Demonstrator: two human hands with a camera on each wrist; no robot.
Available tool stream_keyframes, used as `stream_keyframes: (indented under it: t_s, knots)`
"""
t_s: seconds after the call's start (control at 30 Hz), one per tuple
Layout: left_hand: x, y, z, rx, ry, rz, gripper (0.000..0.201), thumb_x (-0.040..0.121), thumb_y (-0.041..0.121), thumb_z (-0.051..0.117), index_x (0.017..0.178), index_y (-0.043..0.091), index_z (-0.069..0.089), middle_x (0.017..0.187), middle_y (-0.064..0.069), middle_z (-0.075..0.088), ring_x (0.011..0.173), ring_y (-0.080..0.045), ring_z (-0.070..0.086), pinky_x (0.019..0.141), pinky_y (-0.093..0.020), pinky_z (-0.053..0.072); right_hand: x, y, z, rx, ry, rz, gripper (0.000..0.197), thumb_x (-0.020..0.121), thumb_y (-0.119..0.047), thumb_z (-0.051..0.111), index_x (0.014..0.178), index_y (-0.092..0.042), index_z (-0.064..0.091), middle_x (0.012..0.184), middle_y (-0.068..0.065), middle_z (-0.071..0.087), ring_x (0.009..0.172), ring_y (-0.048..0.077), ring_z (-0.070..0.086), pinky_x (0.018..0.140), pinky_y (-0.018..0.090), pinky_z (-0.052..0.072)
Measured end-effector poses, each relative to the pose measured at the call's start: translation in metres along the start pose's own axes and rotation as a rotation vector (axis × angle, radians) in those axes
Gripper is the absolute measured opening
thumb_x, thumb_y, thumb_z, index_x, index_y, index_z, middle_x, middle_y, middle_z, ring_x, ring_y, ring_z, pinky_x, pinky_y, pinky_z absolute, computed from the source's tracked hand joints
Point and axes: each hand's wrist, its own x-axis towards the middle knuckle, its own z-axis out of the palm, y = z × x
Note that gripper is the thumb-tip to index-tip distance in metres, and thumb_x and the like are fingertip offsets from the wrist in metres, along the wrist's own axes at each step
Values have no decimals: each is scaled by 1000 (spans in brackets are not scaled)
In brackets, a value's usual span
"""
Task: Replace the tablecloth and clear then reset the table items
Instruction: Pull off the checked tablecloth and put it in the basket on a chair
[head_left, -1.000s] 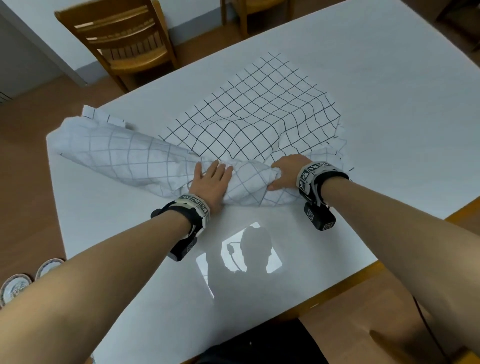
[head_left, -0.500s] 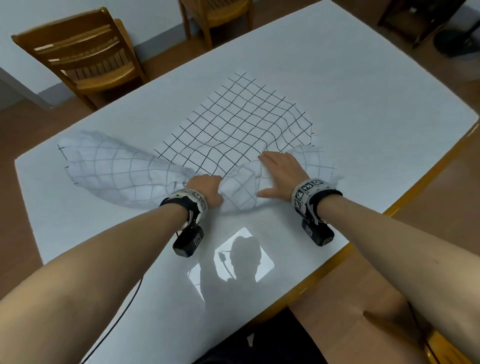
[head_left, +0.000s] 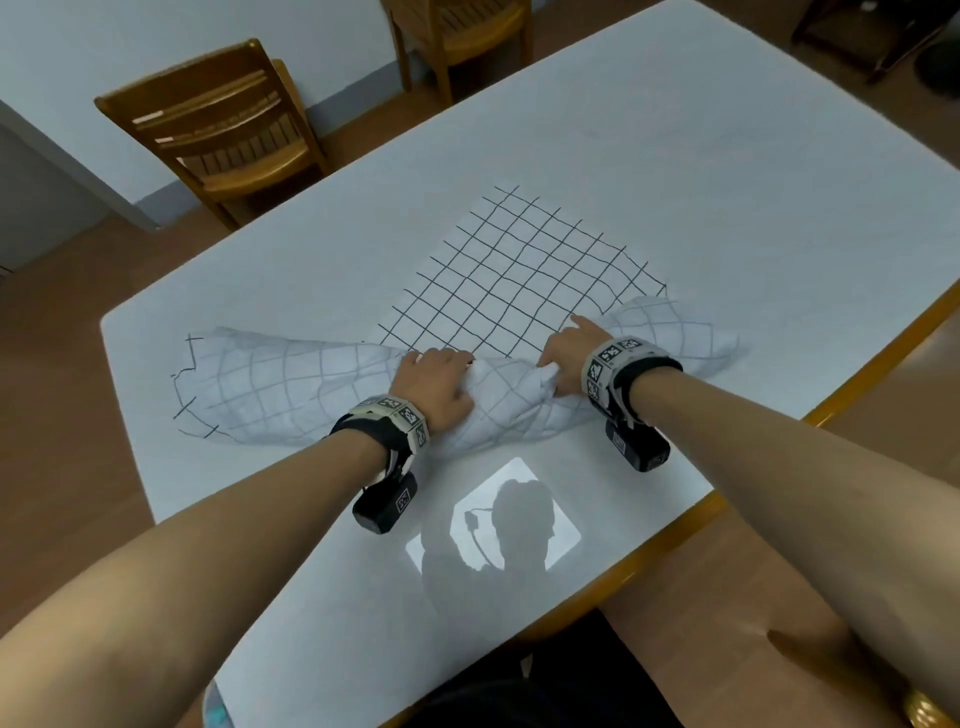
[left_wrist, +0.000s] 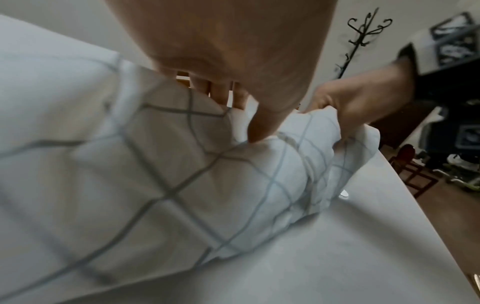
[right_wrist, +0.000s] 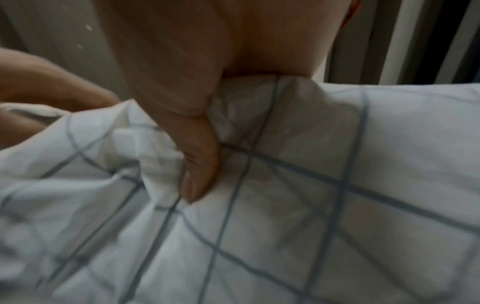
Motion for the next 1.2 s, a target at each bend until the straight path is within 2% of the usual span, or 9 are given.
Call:
stream_keyframes:
  t_s: [0.1, 0.3, 0.47, 0.57, 0.77, 0.83, 0.93, 1.03, 1.2]
  knots:
    - [-18, -3, 4, 35, -84, 36, 83, 78, 56, 59, 147, 19, 31, 148, 0, 40, 135, -22, 37, 118, -50, 11, 12, 5, -6, -13, -32, 99, 12, 78, -39, 67, 87, -30, 66, 87, -9, 59, 107, 15, 56, 117, 40, 13]
    - [-19, -4, 26, 292, -188, 30, 115, 67, 57, 72, 152, 12, 9, 158, -9, 17, 142, -27, 25, 116, -59, 10, 5, 0, 11, -58, 253, 144, 50, 82, -27, 64, 130, -20, 53, 137, 4, 50, 130, 25, 40, 116, 43, 18]
    - [5, -1, 25, 270, -154, -3, 67, 71, 43, 68, 127, 16, 41, 118, -3, 58, 111, -27, 55, 110, -53, 24, -21, 7, 35, 110, 466, 154, 87, 78, -28, 74, 149, -9, 28, 158, 13, 24, 145, 30, 22, 119, 44, 20]
    - [18, 3, 13, 186, -158, -65, 43, 78, 41, 62, 112, 18, 49, 91, 4, 59, 87, -22, 58, 103, -46, 34, -33, 10, 42, 180, 486, 145, 97, 76, -30, 77, 152, -9, 20, 161, 13, 14, 147, 30, 15, 119, 44, 19]
    - [22, 10, -6, -32, -168, -154, 31, 84, 27, 60, 112, 16, 62, 108, -8, 64, 102, -31, 61, 80, -34, 48, -42, 11, 55, -47, 354, 109, 117, 73, -43, 77, 156, -12, -1, 163, 10, -6, 150, 28, -3, 122, 46, 2]
    - [22, 10, -3, -74, -225, -158, 31, 83, 24, 60, 111, 12, 61, 111, -9, 64, 102, -31, 61, 78, -32, 46, -41, 11, 60, -113, 327, 92, 113, 76, -42, 75, 156, -13, 1, 164, 9, -2, 150, 27, -2, 121, 48, -1]
    - [18, 11, 1, -145, -282, -161, 23, 85, 22, 58, 105, 11, 58, 115, -13, 63, 103, -32, 60, 78, -31, 45, -35, 8, 63, -138, 401, 52, 98, 71, -35, 79, 151, -14, 25, 157, 8, 27, 147, 28, 18, 120, 50, 5]
    - [11, 13, -1, -160, -296, -200, 28, 87, 17, 56, 113, 7, 60, 118, -14, 62, 109, -33, 59, 78, -29, 41, -28, 2, 47, -81, 311, -5, 71, 77, -27, 73, 140, -16, 42, 141, 3, 46, 137, 24, 35, 121, 44, 8]
    - [-5, 3, -6, -8, -94, -197, 38, 84, 21, 51, 122, 23, 55, 119, -2, 61, 112, -26, 55, 96, -40, 37, -15, 0, 7, -174, 86, -4, 7, 86, -31, 52, 86, -28, 58, 93, -8, 66, 101, 14, 61, 121, 43, 5]
